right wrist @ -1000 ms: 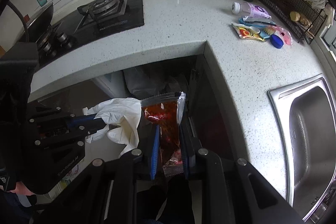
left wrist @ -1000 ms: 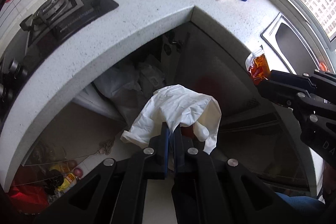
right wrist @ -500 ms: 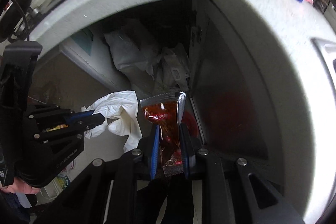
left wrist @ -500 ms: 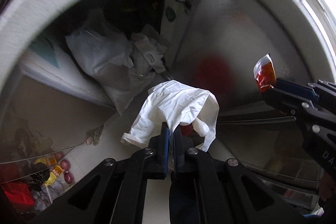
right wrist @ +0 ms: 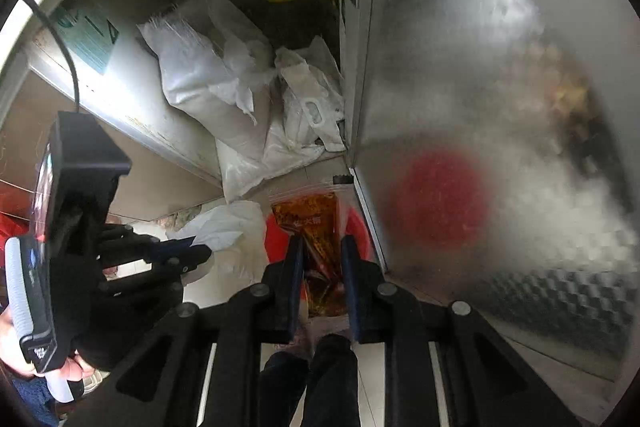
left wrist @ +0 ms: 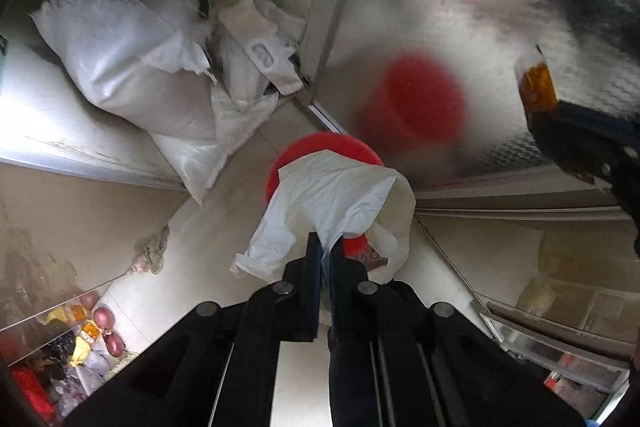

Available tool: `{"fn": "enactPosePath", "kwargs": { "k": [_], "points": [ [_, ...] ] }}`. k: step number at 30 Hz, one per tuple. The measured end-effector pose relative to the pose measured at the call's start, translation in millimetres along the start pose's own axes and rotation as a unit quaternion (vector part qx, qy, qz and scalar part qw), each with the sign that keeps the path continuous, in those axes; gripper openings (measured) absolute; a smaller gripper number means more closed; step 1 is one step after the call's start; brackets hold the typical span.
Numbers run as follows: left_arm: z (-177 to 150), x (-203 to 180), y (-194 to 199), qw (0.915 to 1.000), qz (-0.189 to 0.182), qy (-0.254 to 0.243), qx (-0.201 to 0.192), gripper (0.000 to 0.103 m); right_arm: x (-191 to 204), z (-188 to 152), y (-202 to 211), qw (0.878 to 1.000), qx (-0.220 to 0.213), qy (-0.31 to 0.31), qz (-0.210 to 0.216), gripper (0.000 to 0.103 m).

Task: Collect trash
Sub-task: 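Carry the glove and sauce packet down to the red bucket, then open the left gripper to drop the glove while the right drops the sauce packet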

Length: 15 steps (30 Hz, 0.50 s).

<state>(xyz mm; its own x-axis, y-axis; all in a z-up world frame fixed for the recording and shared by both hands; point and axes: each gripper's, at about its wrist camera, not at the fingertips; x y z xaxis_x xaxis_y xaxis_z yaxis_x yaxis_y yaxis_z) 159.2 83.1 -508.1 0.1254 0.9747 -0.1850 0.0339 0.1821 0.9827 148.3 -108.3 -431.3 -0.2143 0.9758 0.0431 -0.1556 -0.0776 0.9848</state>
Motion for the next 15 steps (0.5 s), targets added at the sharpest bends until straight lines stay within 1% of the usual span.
{"fn": "enactPosePath", "kwargs": {
  "k": [5,7,8,10,12,14,15],
  "points": [
    [9.6,-3.0,-18.8,1.0000,-0.001,-0.010,0.003,0.003,-10.8,-3.6,-14.8,1.000,0.010,-0.008,0.000,0.018],
    [12.6,-3.4,-23.9,1.0000,-0.002,-0.006,0.006,0.004,-14.4,-3.8,-21.0,1.000,0.013,-0.010,-0.001,0.018],
    [13.6,-3.7,-25.5,1.0000,-0.002,-0.004,0.005,0.007,-15.8,-4.3,-22.8,1.000,0.016,-0.011,-0.002,0.018],
    [14.7,-4.3,-28.1,1.0000,-0.002,0.000,0.005,0.031,-17.6,-4.2,-24.9,1.000,0.019,-0.017,-0.001,0.018],
    [14.7,-5.8,-29.4,1.0000,-0.004,0.000,0.009,0.040,-17.5,-5.6,-25.2,1.000,0.017,-0.020,-0.001,0.018],
    [13.7,-7.4,-30.2,0.9999,0.000,-0.004,0.011,0.045,-18.5,-6.4,-25.8,1.000,0.017,-0.023,0.000,0.018],
    [12.4,-8.7,-29.1,0.9999,0.003,-0.008,0.009,0.050,-18.5,-7.2,-24.1,1.000,0.018,-0.023,0.000,0.018]
  ]
}}
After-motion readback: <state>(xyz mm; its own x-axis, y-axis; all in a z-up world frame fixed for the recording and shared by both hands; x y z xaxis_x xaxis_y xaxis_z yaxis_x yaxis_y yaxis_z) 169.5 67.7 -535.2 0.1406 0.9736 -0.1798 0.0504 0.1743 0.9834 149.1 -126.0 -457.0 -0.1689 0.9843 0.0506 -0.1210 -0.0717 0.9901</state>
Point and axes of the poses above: each gripper's, at about its wrist camera, not at the fingertips, and y roughly against the way its jaws point, x to its left, z to its top, and after that the axes turned 6 degrees about x, right-handed
